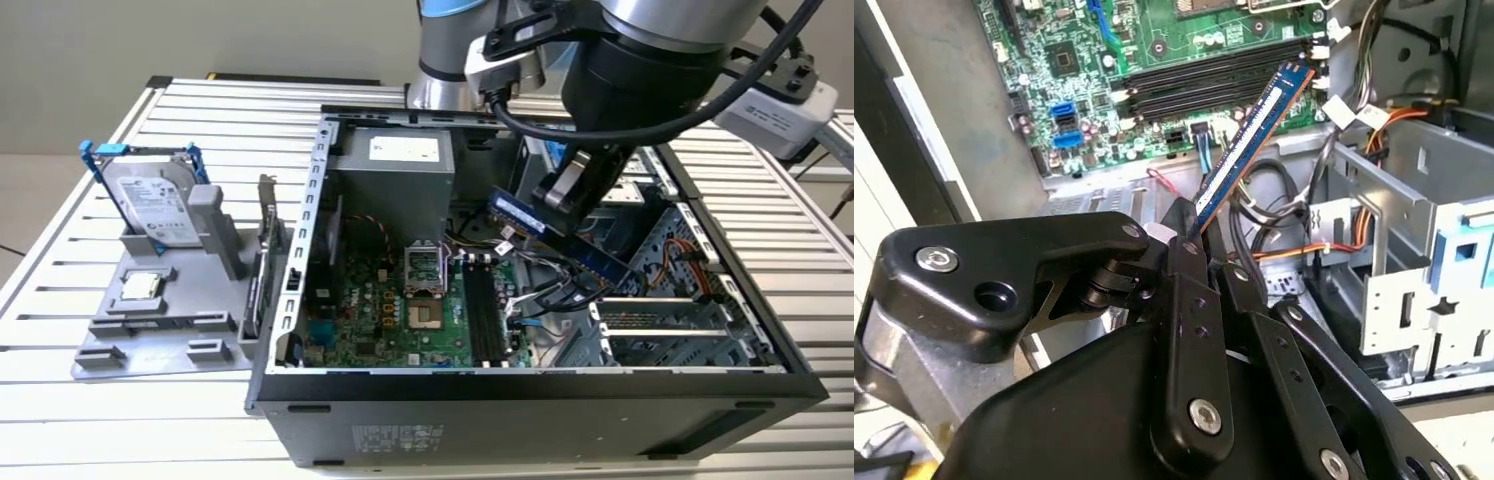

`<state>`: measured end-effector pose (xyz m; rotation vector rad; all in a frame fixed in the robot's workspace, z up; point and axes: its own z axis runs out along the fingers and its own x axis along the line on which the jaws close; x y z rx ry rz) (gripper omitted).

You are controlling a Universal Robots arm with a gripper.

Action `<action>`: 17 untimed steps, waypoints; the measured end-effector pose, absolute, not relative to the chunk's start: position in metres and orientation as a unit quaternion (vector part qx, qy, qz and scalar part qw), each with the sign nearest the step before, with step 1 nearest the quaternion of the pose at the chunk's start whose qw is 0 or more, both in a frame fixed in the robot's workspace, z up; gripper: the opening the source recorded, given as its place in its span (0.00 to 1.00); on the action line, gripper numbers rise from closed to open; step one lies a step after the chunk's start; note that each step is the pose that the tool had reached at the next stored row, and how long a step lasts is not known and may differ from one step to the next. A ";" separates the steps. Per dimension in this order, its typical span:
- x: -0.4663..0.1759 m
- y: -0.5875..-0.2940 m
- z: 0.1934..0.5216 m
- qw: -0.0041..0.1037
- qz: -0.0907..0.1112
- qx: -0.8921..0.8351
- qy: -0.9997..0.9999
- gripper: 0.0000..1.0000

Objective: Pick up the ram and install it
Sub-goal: 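Pick up the ram and move it above insertion slot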

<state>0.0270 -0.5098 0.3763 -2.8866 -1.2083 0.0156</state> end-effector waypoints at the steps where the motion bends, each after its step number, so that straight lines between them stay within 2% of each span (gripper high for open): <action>1: 0.027 -0.510 0.376 0.006 0.005 -0.925 -0.381 0.00; 17: 0.027 -0.510 0.376 0.007 0.004 -0.957 -0.289 0.00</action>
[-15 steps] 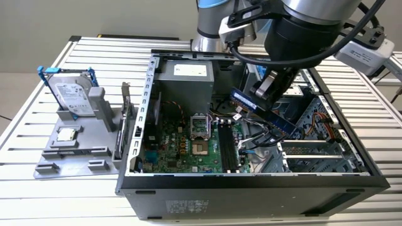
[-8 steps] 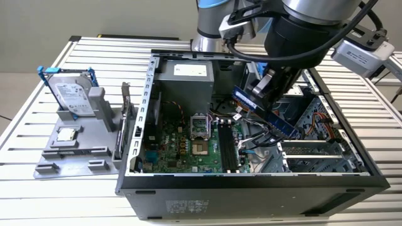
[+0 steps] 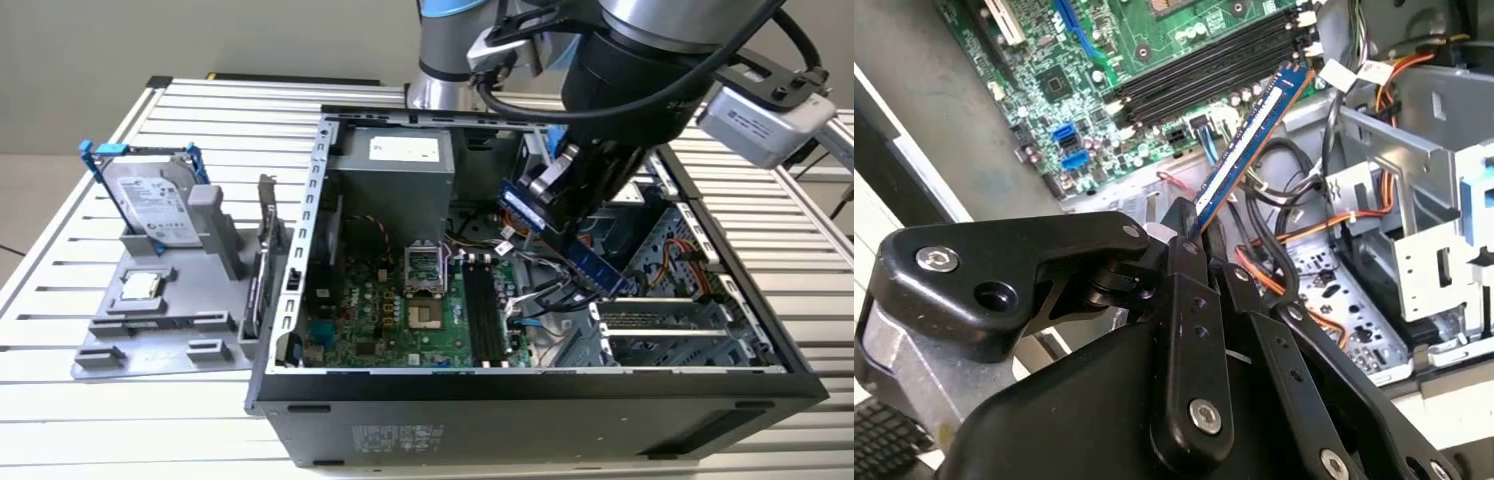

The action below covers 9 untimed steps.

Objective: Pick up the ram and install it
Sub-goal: 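Pick up the ram and move it above insertion slot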

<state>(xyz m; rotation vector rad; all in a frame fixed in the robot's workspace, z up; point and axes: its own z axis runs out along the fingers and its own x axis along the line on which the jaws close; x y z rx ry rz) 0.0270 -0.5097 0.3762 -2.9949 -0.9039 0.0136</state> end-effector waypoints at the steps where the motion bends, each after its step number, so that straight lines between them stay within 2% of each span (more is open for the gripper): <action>1: 0.027 -0.510 0.376 0.007 0.004 -0.959 -0.284 0.00; 9: 0.027 -0.510 0.376 0.007 0.004 -0.971 -0.237 0.00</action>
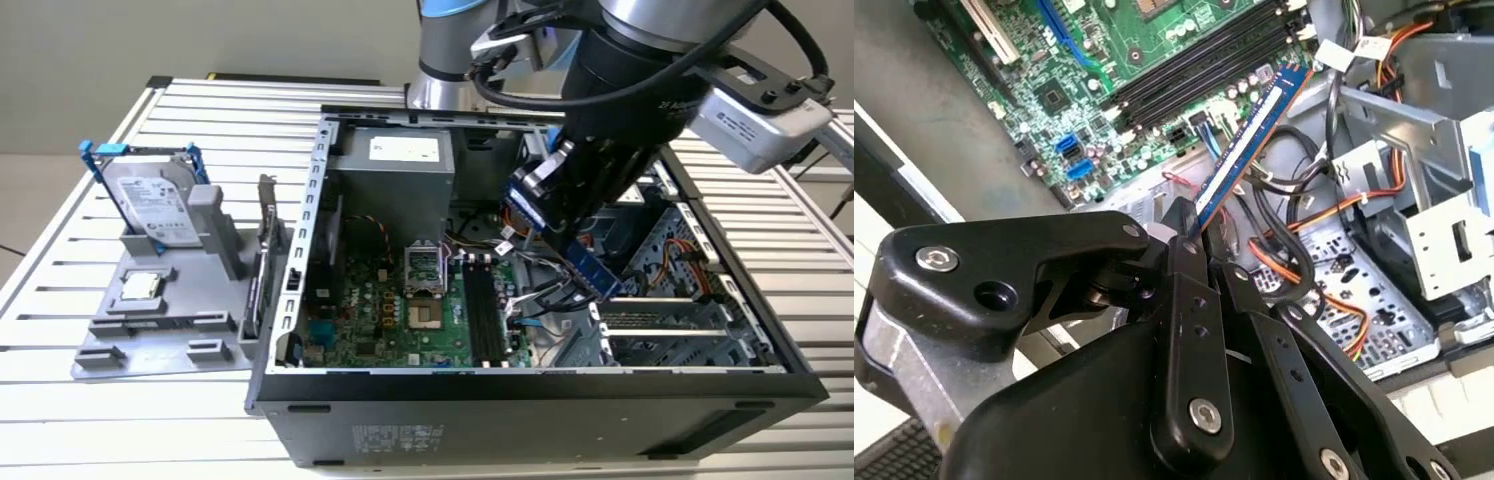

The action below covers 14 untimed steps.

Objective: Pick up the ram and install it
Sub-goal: 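Pick up the ram and move it above insertion slot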

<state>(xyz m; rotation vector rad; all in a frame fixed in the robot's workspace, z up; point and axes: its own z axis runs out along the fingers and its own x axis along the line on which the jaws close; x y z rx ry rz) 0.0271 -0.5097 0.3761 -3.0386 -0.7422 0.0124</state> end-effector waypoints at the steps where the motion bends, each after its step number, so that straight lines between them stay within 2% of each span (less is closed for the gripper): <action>1: 0.027 -0.510 0.376 0.007 0.004 -0.973 -0.232 0.00; 14: 0.027 -0.510 0.376 0.007 0.003 -0.987 -0.162 0.00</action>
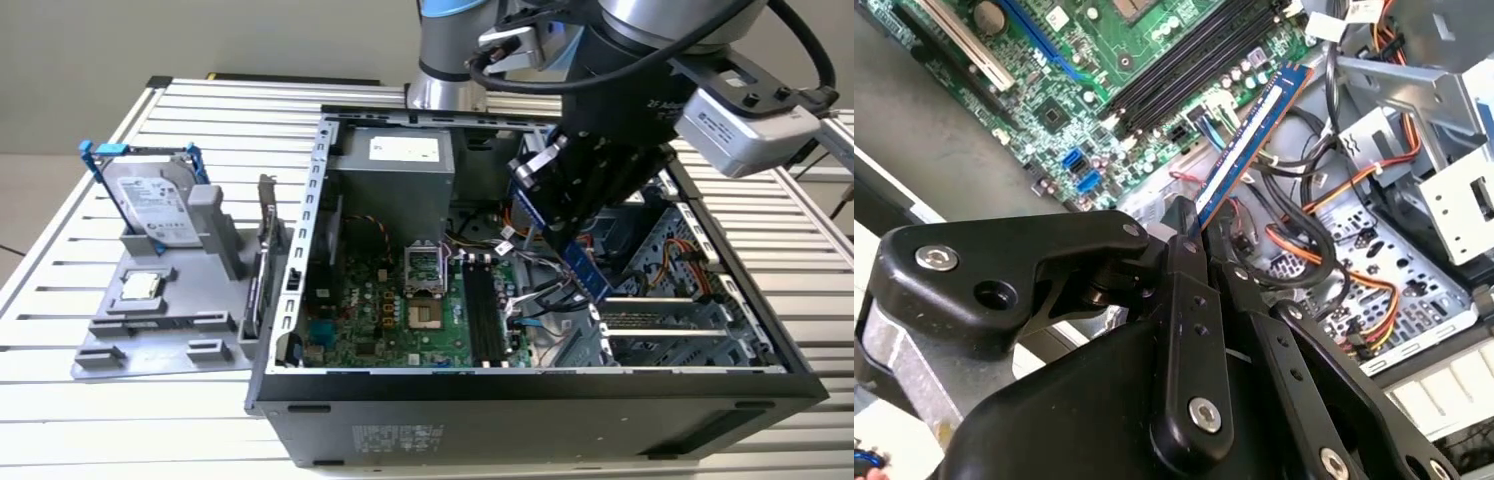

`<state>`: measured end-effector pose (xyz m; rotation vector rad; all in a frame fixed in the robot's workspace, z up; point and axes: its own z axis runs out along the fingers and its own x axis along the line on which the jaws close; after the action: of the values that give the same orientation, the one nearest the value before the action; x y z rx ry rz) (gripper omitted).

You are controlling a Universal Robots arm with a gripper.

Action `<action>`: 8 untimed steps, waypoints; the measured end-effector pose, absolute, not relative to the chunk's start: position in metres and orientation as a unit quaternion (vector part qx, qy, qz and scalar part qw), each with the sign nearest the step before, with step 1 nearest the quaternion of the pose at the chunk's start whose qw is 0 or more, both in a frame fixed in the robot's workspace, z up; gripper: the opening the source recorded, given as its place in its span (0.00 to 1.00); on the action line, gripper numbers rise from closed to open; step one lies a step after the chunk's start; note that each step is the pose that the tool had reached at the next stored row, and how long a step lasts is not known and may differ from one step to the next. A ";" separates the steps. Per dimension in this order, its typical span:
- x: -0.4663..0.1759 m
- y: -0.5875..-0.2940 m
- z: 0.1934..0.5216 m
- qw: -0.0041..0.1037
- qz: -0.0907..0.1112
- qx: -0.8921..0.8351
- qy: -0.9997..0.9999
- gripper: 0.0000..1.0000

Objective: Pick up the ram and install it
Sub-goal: 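Pick up the ram and move it above insertion slot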

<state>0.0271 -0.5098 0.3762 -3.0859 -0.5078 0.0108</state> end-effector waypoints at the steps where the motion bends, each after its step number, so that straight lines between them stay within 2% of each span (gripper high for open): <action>1: 0.027 -0.510 0.376 0.007 0.003 -0.988 -0.157 0.00; 8: 0.027 -0.510 0.376 0.007 0.003 -0.992 -0.122 0.00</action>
<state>0.0270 -0.5097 0.3762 -3.1037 -0.3828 0.0099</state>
